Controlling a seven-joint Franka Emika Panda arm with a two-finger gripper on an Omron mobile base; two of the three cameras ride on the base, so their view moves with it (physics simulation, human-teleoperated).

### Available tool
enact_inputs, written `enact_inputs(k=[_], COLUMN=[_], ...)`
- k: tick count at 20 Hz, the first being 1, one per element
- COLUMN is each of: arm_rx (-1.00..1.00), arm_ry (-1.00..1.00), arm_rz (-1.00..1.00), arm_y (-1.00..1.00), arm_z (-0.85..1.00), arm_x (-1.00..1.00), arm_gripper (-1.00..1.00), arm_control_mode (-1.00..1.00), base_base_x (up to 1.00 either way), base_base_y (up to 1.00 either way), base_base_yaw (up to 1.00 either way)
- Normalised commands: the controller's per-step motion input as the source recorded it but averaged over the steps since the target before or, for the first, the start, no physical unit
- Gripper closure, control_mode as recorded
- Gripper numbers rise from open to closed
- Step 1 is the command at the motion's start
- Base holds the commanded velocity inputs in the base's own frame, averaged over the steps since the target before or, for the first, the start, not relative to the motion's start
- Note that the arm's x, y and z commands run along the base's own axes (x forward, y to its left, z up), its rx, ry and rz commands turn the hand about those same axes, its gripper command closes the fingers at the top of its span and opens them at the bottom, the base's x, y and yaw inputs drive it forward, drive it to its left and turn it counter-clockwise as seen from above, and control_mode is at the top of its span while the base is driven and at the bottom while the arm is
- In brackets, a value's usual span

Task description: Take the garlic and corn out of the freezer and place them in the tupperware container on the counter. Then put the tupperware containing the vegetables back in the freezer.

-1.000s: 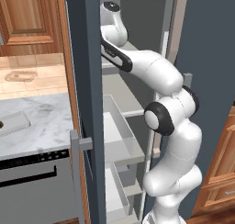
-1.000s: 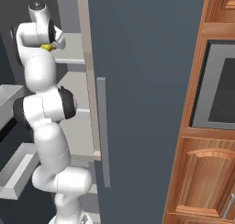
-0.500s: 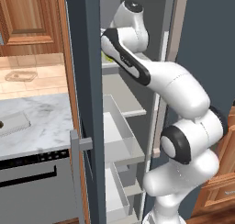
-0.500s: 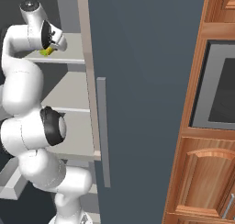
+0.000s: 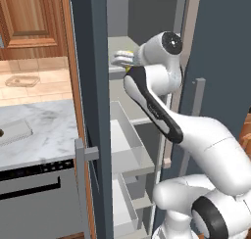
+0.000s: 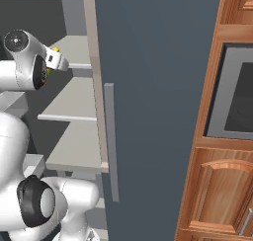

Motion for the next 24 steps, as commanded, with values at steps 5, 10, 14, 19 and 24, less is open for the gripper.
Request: enact_inputs(k=[5,10,14,19,24], arm_rx=[0.00,0.00,0.00,0.00,0.00], arm_ry=[-0.11,-0.02,0.00,0.00,0.01], arm_rz=[0.00,0.00,0.00,0.00,0.00], arm_y=[-0.19,-0.23,-0.26,-0.31,-0.29], arm_z=[0.00,0.00,0.03,0.01,-0.06], arm_x=[-1.00,-1.00,-0.94,-0.74,-0.56], arm_gripper=[1.00,1.00,1.00,1.00,1.00], arm_control_mode=[-1.00,-1.00,-1.00,-1.00,-1.00], base_base_x=[0.00,0.00,0.00,0.00,0.00], base_base_y=[0.00,0.00,0.00,0.00,0.00], base_base_yaw=[0.00,0.00,0.00,0.00,0.00])
